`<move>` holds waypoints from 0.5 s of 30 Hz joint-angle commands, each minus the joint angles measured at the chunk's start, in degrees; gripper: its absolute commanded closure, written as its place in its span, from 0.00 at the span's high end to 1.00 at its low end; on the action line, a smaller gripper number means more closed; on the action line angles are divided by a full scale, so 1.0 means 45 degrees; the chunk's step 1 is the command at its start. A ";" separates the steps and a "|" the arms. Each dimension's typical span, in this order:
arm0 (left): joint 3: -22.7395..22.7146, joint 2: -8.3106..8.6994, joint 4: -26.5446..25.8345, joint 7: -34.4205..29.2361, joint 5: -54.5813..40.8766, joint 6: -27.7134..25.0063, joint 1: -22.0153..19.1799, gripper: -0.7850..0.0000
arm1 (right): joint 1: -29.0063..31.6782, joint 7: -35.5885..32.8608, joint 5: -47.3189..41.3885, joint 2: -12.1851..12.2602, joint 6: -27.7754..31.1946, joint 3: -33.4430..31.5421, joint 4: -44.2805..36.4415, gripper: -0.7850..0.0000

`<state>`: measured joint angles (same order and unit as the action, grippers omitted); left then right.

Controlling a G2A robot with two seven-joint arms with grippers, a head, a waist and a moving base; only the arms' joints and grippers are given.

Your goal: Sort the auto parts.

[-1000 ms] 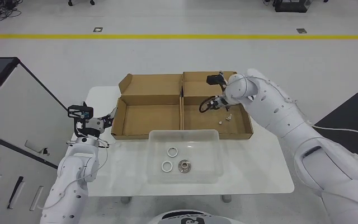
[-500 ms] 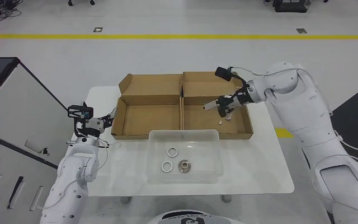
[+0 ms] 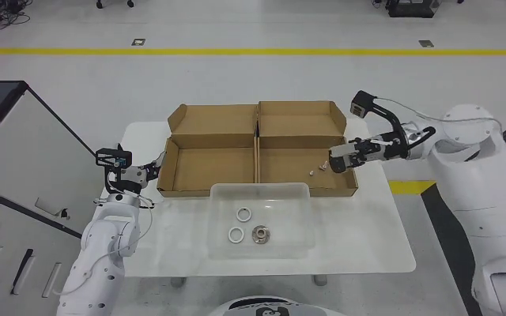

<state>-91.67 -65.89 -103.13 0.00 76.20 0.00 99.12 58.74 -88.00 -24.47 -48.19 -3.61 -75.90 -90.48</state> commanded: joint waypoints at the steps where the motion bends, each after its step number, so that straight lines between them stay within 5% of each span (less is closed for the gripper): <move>1: 0.0000 0.0000 0.0000 0.0000 0.0000 0.0000 0.0000 1.00 | 0.0271 0.0000 -0.0217 0.0272 0.0011 -0.0130 -0.0086 1.00; 9: 0.0000 0.0000 0.0000 0.0000 0.0000 0.0000 0.0000 1.00 | 0.0909 0.0000 -0.1272 0.1275 0.0291 0.0149 -0.0467 1.00; 15: 0.0000 0.0000 0.0000 0.0000 0.0000 0.0000 0.0000 1.00 | 0.0896 0.0000 -0.1318 0.1307 0.0284 0.0169 -0.0493 1.00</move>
<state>-91.67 -65.89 -103.13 0.00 76.20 0.00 99.12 62.77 -88.00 -30.40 -42.31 -2.33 -75.14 -92.70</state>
